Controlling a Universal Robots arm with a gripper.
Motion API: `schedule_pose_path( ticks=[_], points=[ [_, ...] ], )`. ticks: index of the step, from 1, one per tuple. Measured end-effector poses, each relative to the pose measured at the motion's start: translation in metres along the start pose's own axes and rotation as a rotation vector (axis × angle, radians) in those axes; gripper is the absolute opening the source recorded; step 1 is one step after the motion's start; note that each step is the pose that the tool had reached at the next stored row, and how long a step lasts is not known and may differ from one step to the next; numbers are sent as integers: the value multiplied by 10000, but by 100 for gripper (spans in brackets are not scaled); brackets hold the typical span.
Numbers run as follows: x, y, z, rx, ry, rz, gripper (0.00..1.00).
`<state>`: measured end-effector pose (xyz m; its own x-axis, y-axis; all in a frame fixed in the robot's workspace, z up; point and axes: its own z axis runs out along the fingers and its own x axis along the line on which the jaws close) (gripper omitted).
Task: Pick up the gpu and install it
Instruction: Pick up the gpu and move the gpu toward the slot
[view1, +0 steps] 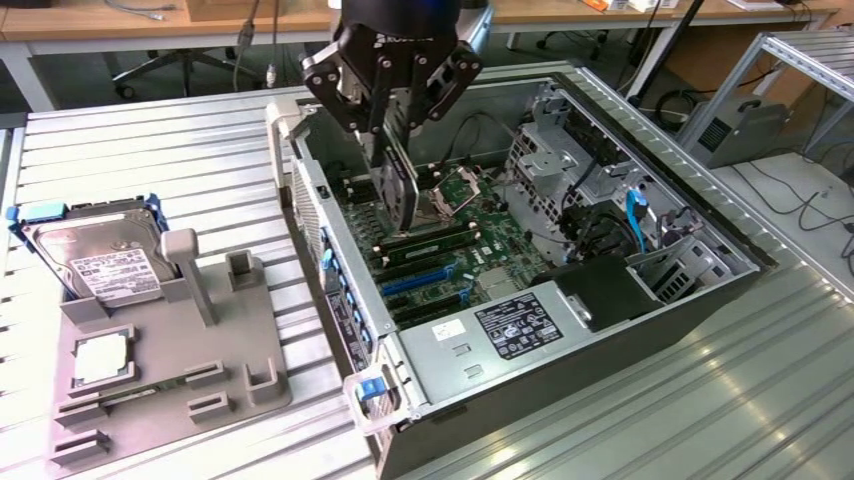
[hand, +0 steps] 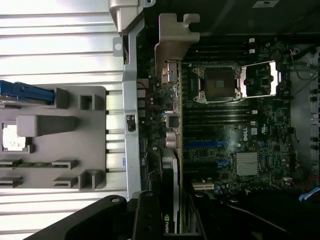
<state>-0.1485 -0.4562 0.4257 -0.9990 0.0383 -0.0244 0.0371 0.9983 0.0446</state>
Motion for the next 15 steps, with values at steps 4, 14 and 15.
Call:
schedule_pose_path(
  ticks=[4,14,15],
  points=[
    [-135,8,4,-1,-1,-1,27],
    [-565,36,15,0,0,-2,27],
    [-600,38,17,0,0,-2,27]
  ],
)
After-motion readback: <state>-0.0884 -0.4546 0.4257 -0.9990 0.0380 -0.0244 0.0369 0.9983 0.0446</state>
